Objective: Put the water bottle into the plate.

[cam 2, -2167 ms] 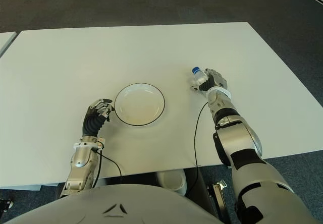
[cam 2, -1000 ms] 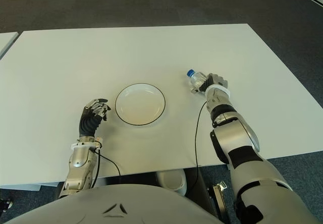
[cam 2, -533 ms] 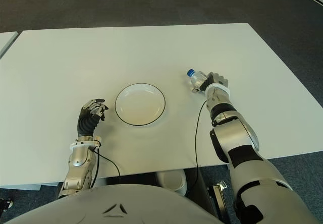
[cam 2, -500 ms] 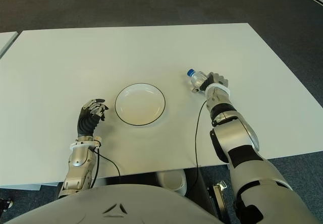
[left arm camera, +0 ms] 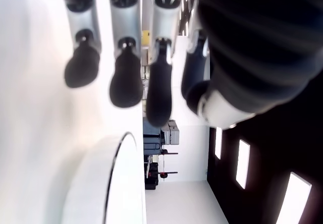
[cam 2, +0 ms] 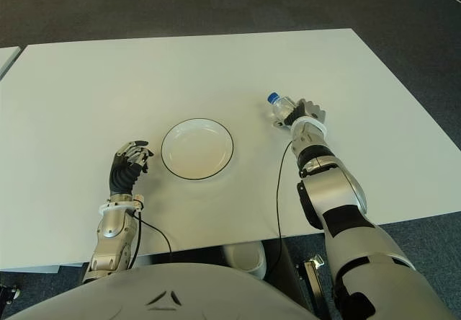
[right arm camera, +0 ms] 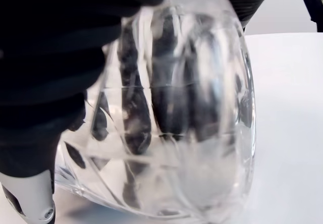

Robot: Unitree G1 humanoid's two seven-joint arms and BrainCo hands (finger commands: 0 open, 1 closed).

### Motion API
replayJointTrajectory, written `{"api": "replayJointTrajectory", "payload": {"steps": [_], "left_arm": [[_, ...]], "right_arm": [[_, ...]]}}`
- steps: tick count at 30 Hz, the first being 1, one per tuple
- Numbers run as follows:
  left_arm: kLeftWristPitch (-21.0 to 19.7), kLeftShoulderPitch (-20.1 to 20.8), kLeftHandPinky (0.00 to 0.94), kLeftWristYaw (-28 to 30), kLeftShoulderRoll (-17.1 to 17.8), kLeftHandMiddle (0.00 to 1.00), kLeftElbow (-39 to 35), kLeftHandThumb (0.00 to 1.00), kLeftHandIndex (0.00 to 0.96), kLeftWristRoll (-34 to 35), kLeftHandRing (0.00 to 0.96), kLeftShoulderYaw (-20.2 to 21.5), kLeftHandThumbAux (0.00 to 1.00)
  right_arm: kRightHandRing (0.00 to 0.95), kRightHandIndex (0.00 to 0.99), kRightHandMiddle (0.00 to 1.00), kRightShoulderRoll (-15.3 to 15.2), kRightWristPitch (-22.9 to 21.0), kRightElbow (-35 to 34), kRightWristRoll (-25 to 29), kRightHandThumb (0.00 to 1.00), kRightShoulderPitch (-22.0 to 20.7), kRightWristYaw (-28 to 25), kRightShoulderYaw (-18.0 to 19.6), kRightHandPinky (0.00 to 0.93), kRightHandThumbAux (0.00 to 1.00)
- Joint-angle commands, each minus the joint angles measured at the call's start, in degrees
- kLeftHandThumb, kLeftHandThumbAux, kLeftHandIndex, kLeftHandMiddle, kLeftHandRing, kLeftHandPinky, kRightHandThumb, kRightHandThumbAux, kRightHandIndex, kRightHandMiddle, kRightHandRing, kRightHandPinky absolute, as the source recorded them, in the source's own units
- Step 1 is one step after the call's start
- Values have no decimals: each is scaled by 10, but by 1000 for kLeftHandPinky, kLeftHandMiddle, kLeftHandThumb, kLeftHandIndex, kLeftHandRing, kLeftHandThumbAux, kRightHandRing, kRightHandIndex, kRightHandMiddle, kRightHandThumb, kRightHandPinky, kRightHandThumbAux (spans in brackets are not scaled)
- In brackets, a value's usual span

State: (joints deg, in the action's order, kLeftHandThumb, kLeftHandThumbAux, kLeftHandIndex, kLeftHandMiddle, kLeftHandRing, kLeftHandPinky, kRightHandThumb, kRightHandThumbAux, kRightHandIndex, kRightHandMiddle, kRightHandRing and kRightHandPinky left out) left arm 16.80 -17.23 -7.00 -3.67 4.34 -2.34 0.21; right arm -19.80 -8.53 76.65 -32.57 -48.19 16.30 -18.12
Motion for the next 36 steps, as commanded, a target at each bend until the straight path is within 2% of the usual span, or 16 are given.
{"api": "replayJointTrajectory", "payload": {"steps": [1, 8, 12, 17, 22, 29, 36], "left_arm": [[4, -2, 742, -8, -3, 562, 2, 833, 394, -8, 751, 1, 680], [6, -1, 739, -13, -6, 562, 2, 833, 394, -12, 751, 2, 680], [8, 0, 739, -20, -7, 561, 4, 833, 394, -18, 750, 1, 680], [8, 2, 743, -18, -4, 560, 6, 833, 394, -15, 748, -1, 679], [9, 2, 756, -17, -5, 562, 7, 833, 396, -13, 754, -2, 679], [11, -1, 762, -18, -4, 565, 4, 834, 397, -14, 764, -3, 678], [11, -5, 769, -22, -5, 566, 1, 835, 400, -15, 768, -1, 678]], "right_arm": [[840, 437, 801, 21, 30, -6, 5, 696, -14, 2, -3, 841, 728], [844, 437, 843, 26, 82, -16, 1, 696, -23, 17, -12, 844, 728], [849, 437, 857, 40, 120, -40, -12, 697, -27, 36, -30, 846, 728], [857, 437, 872, 45, 177, -72, -28, 698, -13, 59, -53, 852, 728], [865, 437, 882, 56, 210, -122, -33, 699, 8, 67, -65, 857, 728], [859, 438, 873, 59, 263, -196, -23, 702, 53, 14, -75, 845, 729], [864, 438, 879, 67, 319, -245, -39, 703, 109, -25, -112, 863, 728]]}}
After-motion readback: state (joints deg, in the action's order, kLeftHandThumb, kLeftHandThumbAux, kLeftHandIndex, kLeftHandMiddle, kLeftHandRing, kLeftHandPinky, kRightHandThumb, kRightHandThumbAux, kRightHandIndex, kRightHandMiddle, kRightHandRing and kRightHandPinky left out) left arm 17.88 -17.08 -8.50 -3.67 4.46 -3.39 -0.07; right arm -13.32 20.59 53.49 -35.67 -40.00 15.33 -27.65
